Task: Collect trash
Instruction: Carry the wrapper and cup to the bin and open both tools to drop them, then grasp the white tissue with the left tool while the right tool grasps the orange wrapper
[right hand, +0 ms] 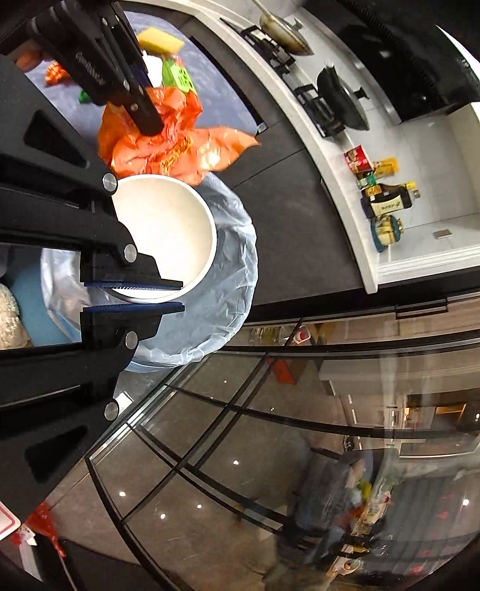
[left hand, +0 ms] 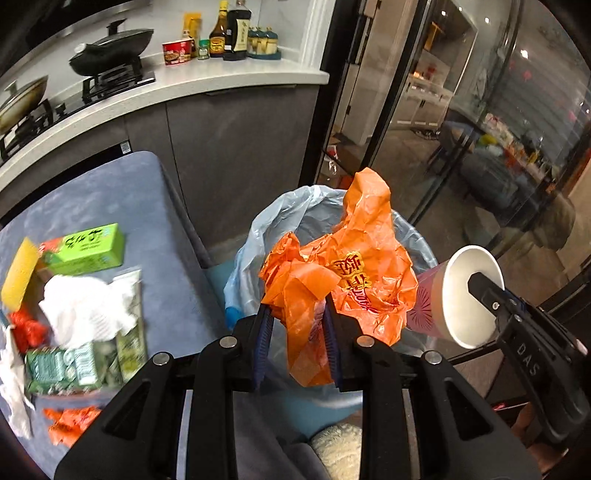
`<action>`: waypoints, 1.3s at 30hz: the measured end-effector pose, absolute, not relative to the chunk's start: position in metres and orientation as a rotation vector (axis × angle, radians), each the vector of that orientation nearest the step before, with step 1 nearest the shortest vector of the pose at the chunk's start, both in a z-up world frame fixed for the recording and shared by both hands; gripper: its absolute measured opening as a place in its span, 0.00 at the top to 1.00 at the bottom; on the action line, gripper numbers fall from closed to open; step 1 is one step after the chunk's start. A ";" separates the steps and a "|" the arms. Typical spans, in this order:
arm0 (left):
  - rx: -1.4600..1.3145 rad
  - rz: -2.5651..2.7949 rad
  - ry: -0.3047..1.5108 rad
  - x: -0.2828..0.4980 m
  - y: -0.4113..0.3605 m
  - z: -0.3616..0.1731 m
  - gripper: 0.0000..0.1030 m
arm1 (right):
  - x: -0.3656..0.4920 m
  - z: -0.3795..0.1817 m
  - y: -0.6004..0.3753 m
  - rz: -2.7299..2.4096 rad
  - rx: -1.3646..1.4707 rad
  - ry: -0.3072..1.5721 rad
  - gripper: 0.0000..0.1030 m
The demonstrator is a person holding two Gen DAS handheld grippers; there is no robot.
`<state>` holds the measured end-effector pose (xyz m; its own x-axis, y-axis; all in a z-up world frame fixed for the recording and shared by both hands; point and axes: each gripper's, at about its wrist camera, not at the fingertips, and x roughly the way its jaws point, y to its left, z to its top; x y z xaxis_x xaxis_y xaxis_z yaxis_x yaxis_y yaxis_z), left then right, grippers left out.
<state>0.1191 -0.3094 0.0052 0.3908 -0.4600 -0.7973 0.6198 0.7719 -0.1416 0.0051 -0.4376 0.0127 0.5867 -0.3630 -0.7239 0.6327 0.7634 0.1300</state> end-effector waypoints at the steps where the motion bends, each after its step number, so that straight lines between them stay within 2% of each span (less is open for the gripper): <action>1: 0.201 -0.693 0.949 0.121 -0.315 0.002 0.75 | 0.009 0.008 -0.441 -0.600 0.404 0.748 0.92; 4: 0.221 -0.686 0.959 0.123 -0.329 -0.005 0.73 | 0.017 -0.001 -0.448 -0.594 0.423 0.759 0.85; 5: 0.226 -0.681 0.960 0.123 -0.331 -0.007 0.67 | 0.019 -0.002 -0.450 -0.597 0.424 0.761 0.80; 6: 0.231 -0.672 0.959 0.123 -0.332 -0.008 0.56 | 0.020 -0.003 -0.452 -0.604 0.422 0.760 0.76; 8: 0.227 -0.661 0.939 0.122 -0.331 -0.006 0.46 | 0.020 -0.001 -0.452 -0.612 0.422 0.747 0.60; 9: 0.226 -0.659 0.929 0.122 -0.329 -0.005 0.43 | 0.020 0.000 -0.452 -0.618 0.419 0.737 0.57; 14: 0.202 -0.639 0.919 0.124 -0.316 0.004 0.42 | 0.015 0.015 -0.444 -0.610 0.422 0.704 0.56; 20: 0.180 -0.580 0.874 0.112 -0.273 0.021 0.34 | 0.004 0.034 -0.414 -0.568 0.401 0.677 0.49; 29: 0.145 -0.427 0.878 0.087 -0.171 0.025 0.33 | -0.001 0.041 -0.337 -0.413 0.358 0.707 0.48; 32: 0.118 -0.373 0.889 0.085 -0.137 0.022 0.27 | 0.002 0.038 -0.307 -0.352 0.334 0.732 0.48; 39: 0.063 -0.246 0.910 0.083 -0.059 0.011 0.27 | 0.014 0.023 -0.243 -0.233 0.271 0.791 0.48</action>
